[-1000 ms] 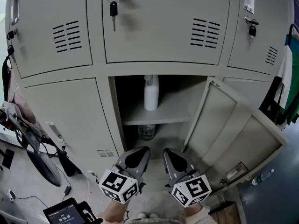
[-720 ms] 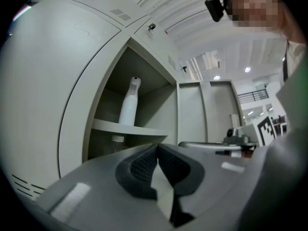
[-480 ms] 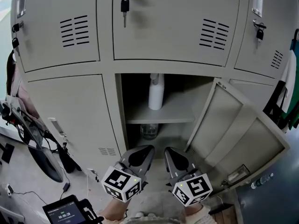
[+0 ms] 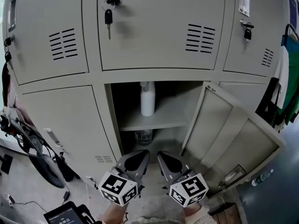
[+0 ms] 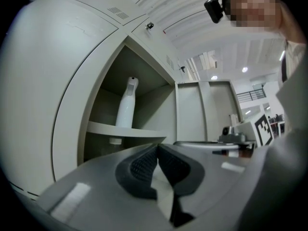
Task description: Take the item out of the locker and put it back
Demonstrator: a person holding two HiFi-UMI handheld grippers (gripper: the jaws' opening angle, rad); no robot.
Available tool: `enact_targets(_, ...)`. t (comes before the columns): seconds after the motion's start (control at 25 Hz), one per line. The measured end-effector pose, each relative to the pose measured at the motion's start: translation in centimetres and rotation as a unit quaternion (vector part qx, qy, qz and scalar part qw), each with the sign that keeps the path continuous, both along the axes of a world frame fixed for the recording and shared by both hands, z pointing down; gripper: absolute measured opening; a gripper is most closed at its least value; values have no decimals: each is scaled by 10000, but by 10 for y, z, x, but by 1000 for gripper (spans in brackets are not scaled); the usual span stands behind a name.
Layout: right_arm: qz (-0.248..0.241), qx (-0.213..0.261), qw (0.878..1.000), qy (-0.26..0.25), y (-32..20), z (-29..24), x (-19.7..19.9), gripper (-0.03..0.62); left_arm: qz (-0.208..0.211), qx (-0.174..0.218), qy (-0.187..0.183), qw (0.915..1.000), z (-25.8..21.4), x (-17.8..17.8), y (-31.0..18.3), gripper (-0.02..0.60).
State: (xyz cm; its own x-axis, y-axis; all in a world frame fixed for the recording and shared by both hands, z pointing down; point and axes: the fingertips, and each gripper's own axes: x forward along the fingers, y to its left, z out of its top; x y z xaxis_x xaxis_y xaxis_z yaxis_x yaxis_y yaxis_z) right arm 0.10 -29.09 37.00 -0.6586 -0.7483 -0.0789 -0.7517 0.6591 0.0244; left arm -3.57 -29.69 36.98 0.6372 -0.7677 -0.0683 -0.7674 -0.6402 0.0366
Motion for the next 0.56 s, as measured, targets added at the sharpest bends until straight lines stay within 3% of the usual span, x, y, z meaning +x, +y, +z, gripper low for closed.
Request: enact_targets(0.56, -28, -88, 9998, 150, 5, 8, 1, -2, -36, -48, -115, 9999, 10, -5, 9, 6)
